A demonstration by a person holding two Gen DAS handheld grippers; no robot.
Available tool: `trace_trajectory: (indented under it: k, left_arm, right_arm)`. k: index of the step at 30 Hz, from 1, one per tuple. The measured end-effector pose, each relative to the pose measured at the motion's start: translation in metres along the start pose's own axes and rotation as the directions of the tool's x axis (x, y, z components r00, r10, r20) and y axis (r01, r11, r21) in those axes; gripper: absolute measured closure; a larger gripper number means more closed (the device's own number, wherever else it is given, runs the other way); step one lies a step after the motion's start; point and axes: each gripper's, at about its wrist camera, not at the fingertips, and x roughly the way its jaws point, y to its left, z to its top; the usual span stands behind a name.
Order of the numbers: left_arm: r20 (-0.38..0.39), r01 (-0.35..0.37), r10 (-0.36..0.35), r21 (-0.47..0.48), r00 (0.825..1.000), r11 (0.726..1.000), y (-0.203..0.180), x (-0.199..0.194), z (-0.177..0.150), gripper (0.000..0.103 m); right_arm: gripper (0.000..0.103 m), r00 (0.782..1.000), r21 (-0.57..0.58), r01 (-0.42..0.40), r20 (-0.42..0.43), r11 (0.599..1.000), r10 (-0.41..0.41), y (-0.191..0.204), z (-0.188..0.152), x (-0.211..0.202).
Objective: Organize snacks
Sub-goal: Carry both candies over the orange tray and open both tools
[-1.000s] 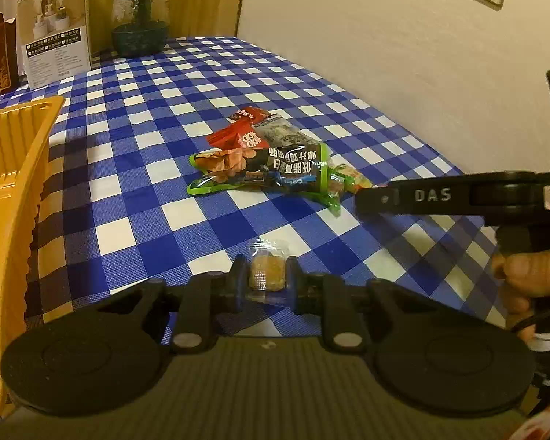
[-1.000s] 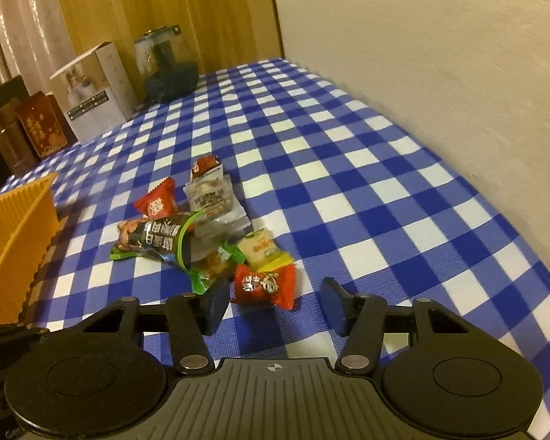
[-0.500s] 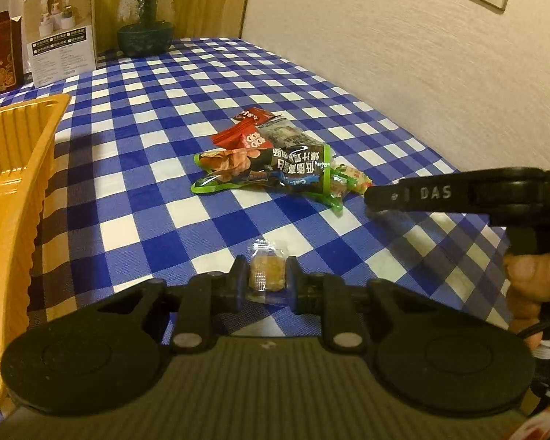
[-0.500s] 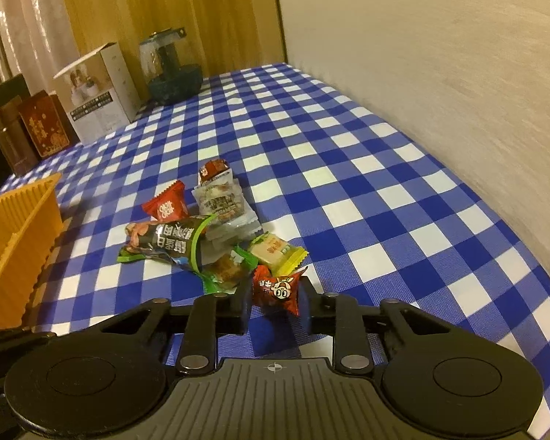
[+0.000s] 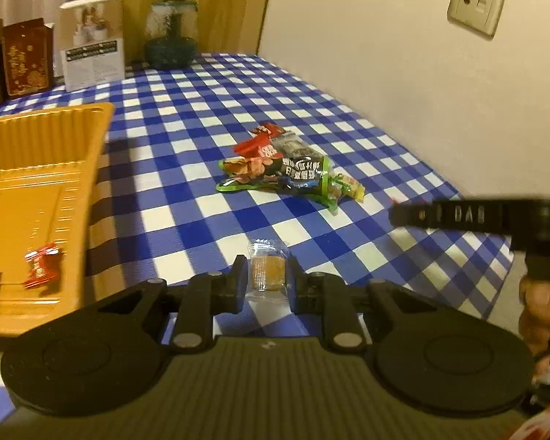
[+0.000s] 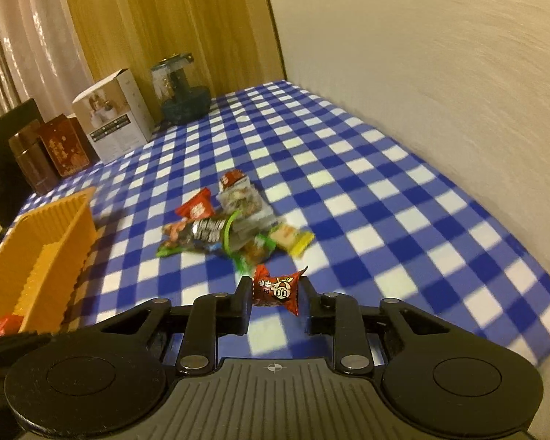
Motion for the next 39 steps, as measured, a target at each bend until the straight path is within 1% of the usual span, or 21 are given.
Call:
trace_trajectory:
  k: [5,9,22,30,39]
  left_arm:
    - [0.019,-0.017,0.018,-0.028,1.000,0.999,0.005,-0.029,-0.003,0.084]
    - [0.035,-0.042,0.044,-0.050,0.998,0.998,0.012,-0.054,-0.006,0.084]
    - [0.080,-0.141,0.151,-0.120,0.985,0.983,0.050,-0.123,-0.010,0.084]
    - [0.099,-0.171,0.187,-0.153,0.977,0.973,0.068,-0.147,-0.010,0.084]
    - [0.118,-0.191,0.213,-0.179,0.970,0.965,0.092,-0.158,-0.005,0.084]
  right_arm:
    - [0.077,1.000,0.020,-0.015,-0.017,1.000,0.016,0.011,-0.018,-0.019]
    - [0.077,0.999,0.008,-0.046,-0.026,0.999,0.046,0.029,-0.028,-0.032]
    - [0.077,0.986,-0.088,-0.165,-0.001,0.982,0.166,0.103,-0.029,-0.064]
    - [0.077,0.980,-0.136,-0.198,-0.002,0.971,0.200,0.128,-0.029,-0.076]
    - [0.077,0.973,-0.188,-0.229,-0.017,0.955,0.230,0.155,-0.028,-0.071]
